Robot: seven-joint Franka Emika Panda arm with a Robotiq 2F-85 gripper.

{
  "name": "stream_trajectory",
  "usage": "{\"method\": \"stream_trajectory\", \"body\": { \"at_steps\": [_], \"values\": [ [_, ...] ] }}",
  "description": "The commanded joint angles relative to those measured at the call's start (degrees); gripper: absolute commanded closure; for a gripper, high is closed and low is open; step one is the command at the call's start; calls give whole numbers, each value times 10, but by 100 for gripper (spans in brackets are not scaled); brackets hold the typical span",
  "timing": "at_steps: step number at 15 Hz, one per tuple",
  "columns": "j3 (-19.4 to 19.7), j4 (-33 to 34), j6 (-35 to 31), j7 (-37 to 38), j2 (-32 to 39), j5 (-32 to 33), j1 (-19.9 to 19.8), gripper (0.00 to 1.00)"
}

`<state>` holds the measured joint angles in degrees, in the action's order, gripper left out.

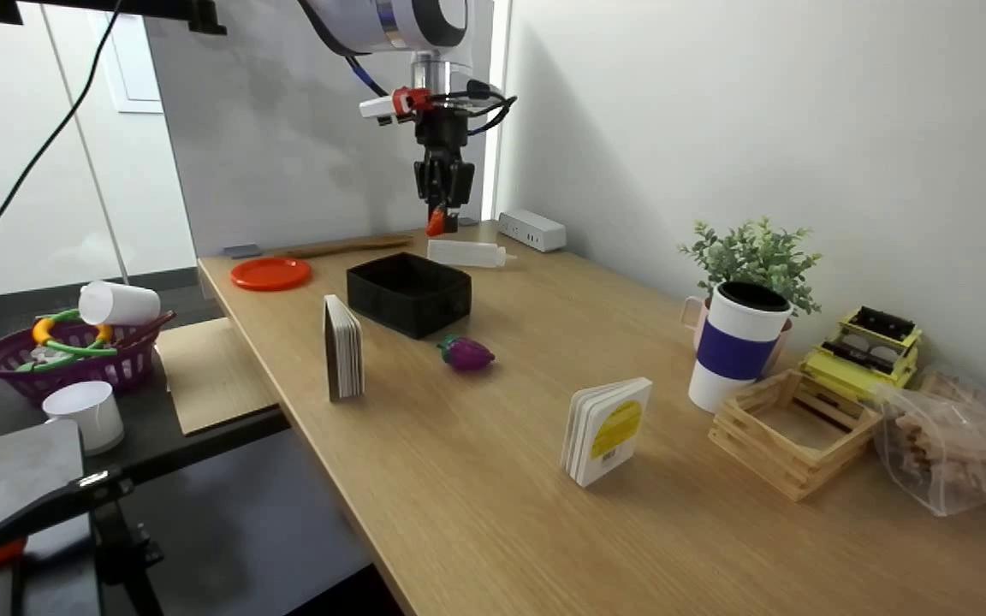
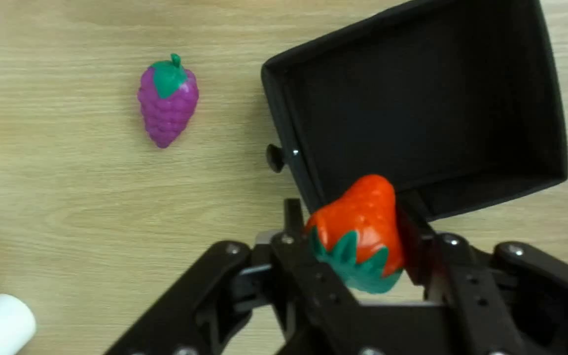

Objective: Take the plastic grapes and strawberry from the black box one at a time and put them on the table

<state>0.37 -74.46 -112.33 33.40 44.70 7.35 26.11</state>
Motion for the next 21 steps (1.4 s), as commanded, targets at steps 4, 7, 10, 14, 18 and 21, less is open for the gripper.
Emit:
{"method": "stream_trajectory", "body": {
  "at_steps": [4, 7, 10, 14, 18, 21],
  "values": [
    [1, -150, -54, 44, -85, -20, -58, 78],
    [-11, -203, -137, 4, -79, -47, -95, 78],
    [-30, -249, -235, -65, -63, -98, -134, 78],
    [-52, -265, -282, -147, -35, -158, -168, 78],
    [-58, -255, -272, -179, -20, -176, -179, 78],
    [-57, -247, -262, -181, -15, -176, -176, 78]
  ]
}}
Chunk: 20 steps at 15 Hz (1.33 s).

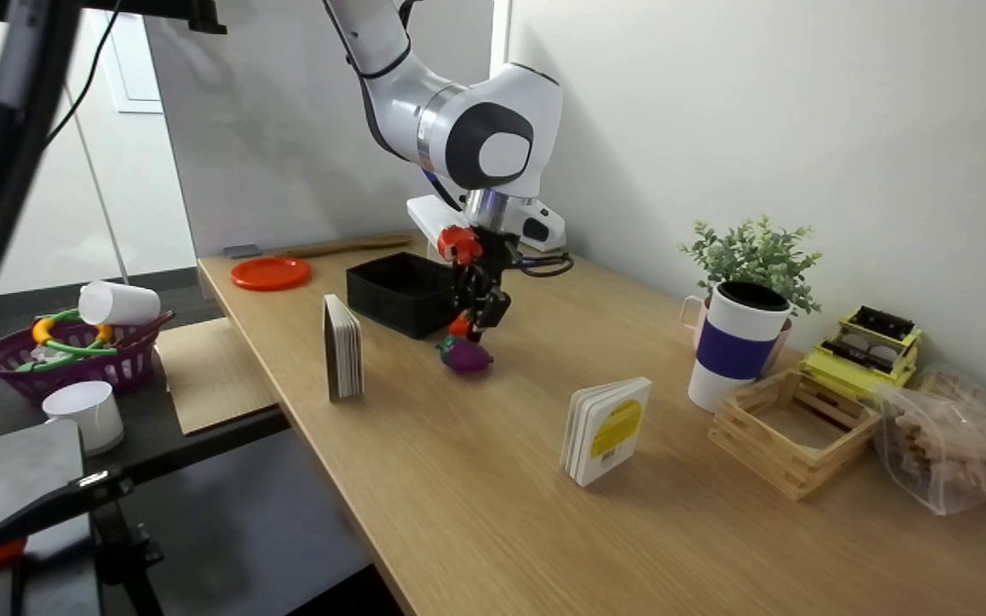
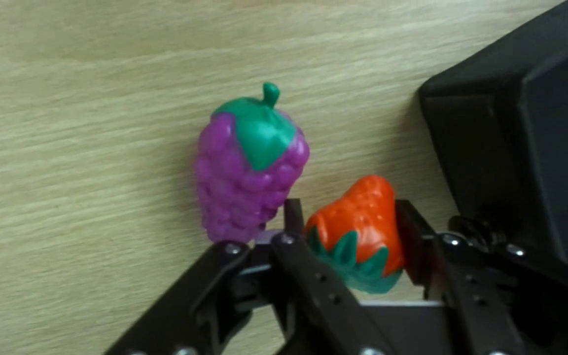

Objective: Take the plastic grapes and strawberry from the black box one at a time and put them on the table

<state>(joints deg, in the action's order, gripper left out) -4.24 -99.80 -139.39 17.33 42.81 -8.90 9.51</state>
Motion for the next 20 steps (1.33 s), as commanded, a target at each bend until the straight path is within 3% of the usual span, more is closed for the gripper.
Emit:
{"method": "stream_trajectory", "body": {
  "at_steps": [1, 3, 5, 8, 12, 17, 19, 20],
  "values": [
    [-12, 8, 10, -21, 5, -13, -10, 78],
    [-12, 10, 14, -19, 4, -11, -7, 26],
    [-11, 11, 16, -15, 2, -8, -2, 23],
    [-4, 12, 17, 3, -5, 2, 13, 4],
    [20, 0, 15, 58, -35, 33, 54, 0],
    [72, -4, 31, 196, -72, 124, 144, 0],
    [70, 6, 65, 231, -78, 151, 162, 0],
    [47, 13, 91, 214, -79, 143, 152, 0]
  ]
}}
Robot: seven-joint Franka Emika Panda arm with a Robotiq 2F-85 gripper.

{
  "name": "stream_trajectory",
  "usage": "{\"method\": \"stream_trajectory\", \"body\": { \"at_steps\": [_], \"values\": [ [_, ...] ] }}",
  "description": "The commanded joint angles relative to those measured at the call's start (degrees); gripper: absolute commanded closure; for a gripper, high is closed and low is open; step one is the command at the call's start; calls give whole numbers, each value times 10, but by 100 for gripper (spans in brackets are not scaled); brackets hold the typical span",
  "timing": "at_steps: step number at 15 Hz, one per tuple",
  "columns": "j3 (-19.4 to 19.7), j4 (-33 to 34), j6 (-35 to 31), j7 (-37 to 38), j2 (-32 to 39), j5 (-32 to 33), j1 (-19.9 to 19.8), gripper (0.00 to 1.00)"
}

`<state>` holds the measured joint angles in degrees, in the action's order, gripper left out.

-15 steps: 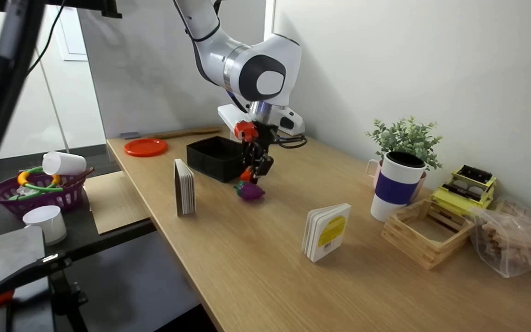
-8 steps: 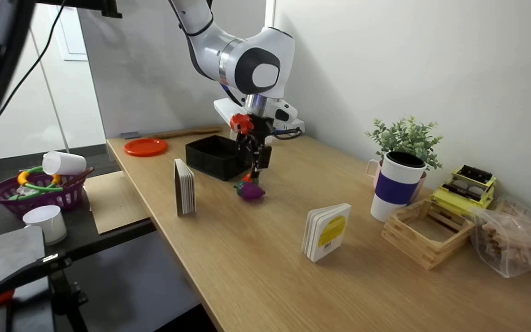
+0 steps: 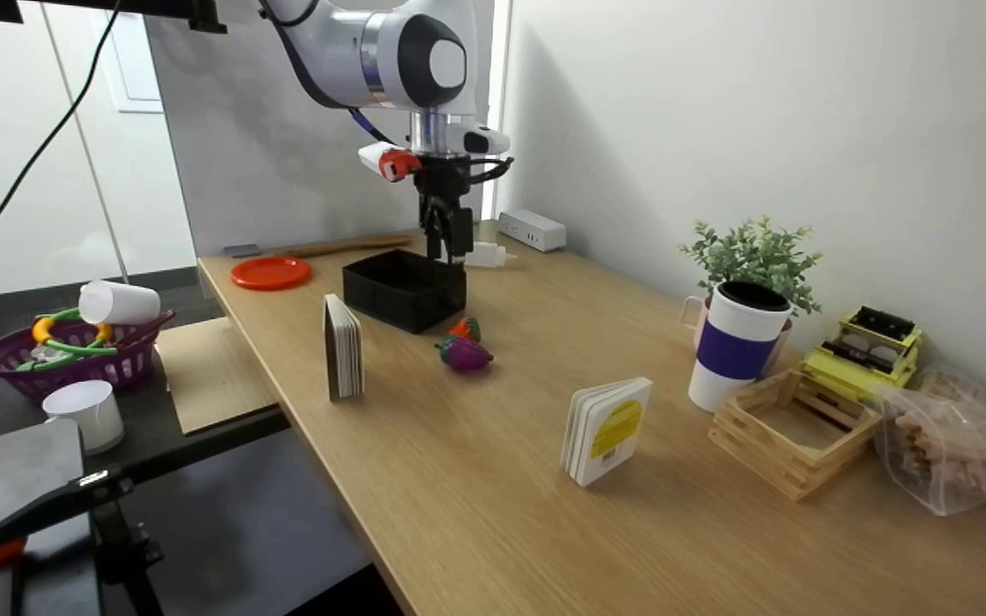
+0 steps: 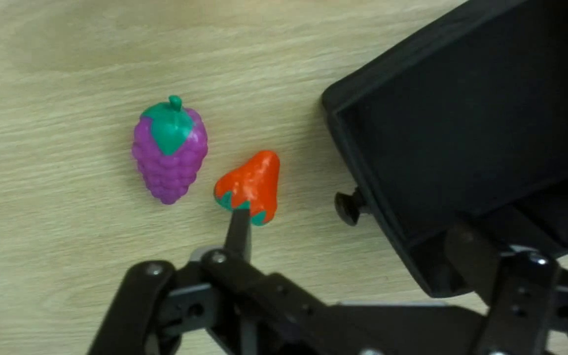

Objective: Take the plastic grapes and strawberry from the black box one at a time and put them on the table

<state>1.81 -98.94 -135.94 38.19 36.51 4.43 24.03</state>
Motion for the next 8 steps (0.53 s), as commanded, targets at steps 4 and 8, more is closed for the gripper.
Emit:
{"method": "stream_trajectory", "body": {
  "at_steps": [4, 8],
  "values": [
    [-28, 8, 43, 5, -7, 6, 3, 0],
    [-26, 8, 43, 4, -5, 6, -1, 0]
  ]
}}
